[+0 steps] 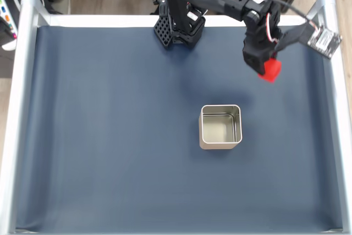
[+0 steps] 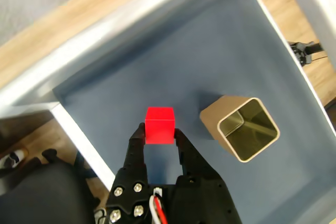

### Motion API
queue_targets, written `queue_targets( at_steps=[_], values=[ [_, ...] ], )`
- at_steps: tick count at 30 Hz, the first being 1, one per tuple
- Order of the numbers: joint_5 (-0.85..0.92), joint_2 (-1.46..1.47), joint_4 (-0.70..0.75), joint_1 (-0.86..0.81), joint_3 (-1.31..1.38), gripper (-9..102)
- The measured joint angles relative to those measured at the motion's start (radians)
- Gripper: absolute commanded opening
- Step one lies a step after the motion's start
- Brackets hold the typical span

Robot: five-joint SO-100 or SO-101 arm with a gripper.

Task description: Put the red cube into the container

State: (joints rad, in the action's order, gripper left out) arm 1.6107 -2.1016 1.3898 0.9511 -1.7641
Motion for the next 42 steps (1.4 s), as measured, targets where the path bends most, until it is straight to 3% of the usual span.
queue_targets(
  at_steps=[15, 24, 42],
  values=[
    [0.054, 0.103, 0.021, -0.351, 0.155, 0],
    [0.054, 0.164, -0.044, -0.494, 0.155, 0],
    [0.021, 0.169, -0.253, -0.552, -0.091, 0]
  ],
)
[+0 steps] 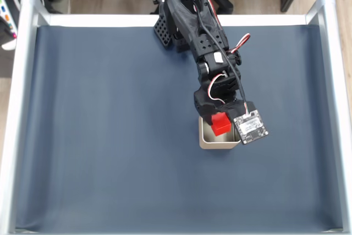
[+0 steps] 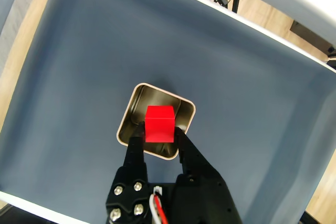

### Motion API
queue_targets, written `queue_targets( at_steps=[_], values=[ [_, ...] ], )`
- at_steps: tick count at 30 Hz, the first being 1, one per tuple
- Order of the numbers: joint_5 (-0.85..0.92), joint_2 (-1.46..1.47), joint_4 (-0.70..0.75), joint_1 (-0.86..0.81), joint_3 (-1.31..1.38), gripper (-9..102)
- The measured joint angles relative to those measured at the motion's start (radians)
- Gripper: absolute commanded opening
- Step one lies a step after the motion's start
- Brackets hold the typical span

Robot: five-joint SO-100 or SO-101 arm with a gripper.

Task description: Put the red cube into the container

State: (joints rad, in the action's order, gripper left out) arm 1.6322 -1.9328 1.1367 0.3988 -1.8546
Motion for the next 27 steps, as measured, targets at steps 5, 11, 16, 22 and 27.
queue_targets(
  at_steps=[5, 11, 16, 22, 27],
  values=[
    [-0.006, 0.000, -0.021, 0.000, -0.020, 1],
    [-0.011, -0.002, -0.041, 0.000, -0.029, 11],
    [-0.011, -0.002, -0.066, 0.000, -0.038, 18],
    [-0.037, -0.002, -0.087, 0.000, -0.038, 21],
    [-0.060, -0.003, -0.095, 0.000, -0.038, 23]
  ],
)
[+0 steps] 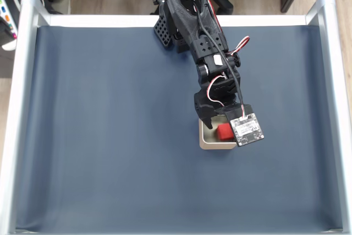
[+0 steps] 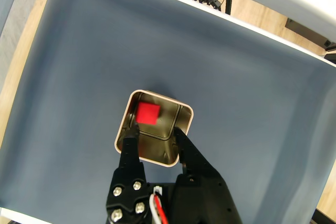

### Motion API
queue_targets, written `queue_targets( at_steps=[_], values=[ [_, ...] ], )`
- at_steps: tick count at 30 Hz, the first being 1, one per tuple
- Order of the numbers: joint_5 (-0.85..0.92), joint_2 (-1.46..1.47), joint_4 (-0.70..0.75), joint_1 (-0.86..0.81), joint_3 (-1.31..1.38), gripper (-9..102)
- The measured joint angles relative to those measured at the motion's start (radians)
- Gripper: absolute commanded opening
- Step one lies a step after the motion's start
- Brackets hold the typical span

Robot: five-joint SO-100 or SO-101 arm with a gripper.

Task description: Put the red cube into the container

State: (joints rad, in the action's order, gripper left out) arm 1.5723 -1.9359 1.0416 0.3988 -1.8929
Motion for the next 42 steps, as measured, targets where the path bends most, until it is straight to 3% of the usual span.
queue_targets(
  at_steps=[15, 26, 29, 42],
  values=[
    [-0.015, -0.008, -0.008, 0.000, -0.006, 24],
    [-0.018, -0.081, -0.028, 0.000, -0.006, 0],
    [-0.018, -0.127, -0.052, -0.005, -0.009, 0],
    [0.025, -0.468, -0.140, -0.255, -0.284, 0]
  ],
)
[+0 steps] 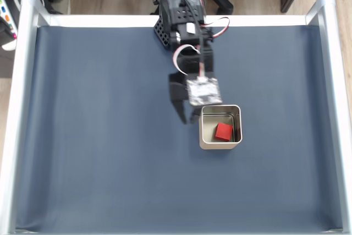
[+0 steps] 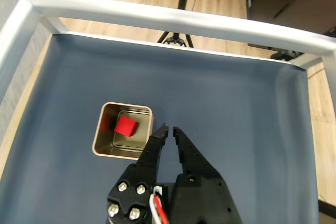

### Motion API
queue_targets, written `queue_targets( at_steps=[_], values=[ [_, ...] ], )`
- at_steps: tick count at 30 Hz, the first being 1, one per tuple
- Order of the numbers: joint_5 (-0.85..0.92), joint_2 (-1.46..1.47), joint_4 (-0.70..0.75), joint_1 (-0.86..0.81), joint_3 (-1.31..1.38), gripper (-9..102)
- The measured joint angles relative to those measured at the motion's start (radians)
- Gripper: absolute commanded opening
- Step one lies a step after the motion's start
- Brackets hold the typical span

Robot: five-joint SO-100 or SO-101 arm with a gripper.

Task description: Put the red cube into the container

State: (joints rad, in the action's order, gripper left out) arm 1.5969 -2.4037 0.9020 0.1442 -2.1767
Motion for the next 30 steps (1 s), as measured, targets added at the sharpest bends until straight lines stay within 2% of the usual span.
queue_targets(
  at_steps=[6, 11, 17, 25, 30],
  values=[
    [0.037, -0.291, -0.071, -0.109, -0.336, 0],
    [0.040, -0.545, -0.074, -0.129, -0.589, 0],
    [0.015, -0.726, -0.069, -0.130, -0.770, 0],
    [-0.003, -0.877, 0.012, -0.161, -0.927, 0],
    [-0.034, -0.923, 0.114, -0.163, -0.954, 0]
  ],
)
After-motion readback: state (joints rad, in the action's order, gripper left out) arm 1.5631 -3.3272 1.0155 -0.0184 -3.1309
